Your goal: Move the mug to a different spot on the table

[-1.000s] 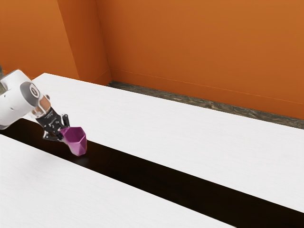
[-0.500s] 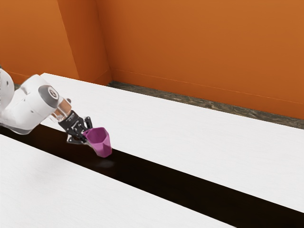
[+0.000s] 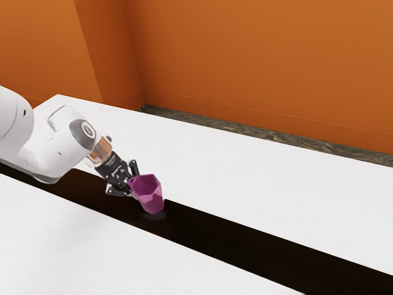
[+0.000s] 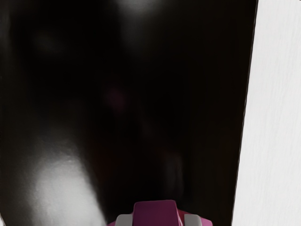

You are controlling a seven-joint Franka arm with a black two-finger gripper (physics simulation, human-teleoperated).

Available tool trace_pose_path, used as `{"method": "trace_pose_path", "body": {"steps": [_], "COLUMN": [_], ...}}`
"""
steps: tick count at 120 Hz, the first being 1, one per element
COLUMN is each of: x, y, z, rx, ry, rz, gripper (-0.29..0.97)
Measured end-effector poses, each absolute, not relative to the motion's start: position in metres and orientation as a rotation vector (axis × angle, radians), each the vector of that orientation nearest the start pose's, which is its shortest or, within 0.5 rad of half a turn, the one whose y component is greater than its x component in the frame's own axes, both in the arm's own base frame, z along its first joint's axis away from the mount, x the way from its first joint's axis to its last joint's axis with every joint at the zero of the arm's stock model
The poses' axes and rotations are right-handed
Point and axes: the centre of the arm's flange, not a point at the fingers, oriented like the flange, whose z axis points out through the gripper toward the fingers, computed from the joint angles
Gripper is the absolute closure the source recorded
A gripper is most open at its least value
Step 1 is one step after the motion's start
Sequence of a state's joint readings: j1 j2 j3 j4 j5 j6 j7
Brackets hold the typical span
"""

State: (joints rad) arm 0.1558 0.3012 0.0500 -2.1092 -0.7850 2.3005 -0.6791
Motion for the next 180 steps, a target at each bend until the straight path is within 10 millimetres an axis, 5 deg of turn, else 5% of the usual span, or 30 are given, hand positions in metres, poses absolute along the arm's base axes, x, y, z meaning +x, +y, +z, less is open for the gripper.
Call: {"method": "trace_pose_path", "body": {"steps": [50,76,106,132,146,162,180], "x": [0.551,0.551,0.548,0.526,0.536,0.568,0.587], "y": [0.101,0.104,0.124,0.179,0.185,0.167,0.125], "z": [0.255,0.257,0.269,0.328,0.396,0.48,0.538], "rx": [-2.632,-2.643,-2.642,-2.651,-2.792,-2.885,-2.943], "ry": [-2.447,-2.453,-2.476,-2.457,-2.087,-1.604,-1.255], "rz": [0.452,0.441,0.388,0.157,-0.065,-0.221,-0.249], "gripper": [0.73,0.29,0.09,0.03,0.02,0.01,0.0]}}
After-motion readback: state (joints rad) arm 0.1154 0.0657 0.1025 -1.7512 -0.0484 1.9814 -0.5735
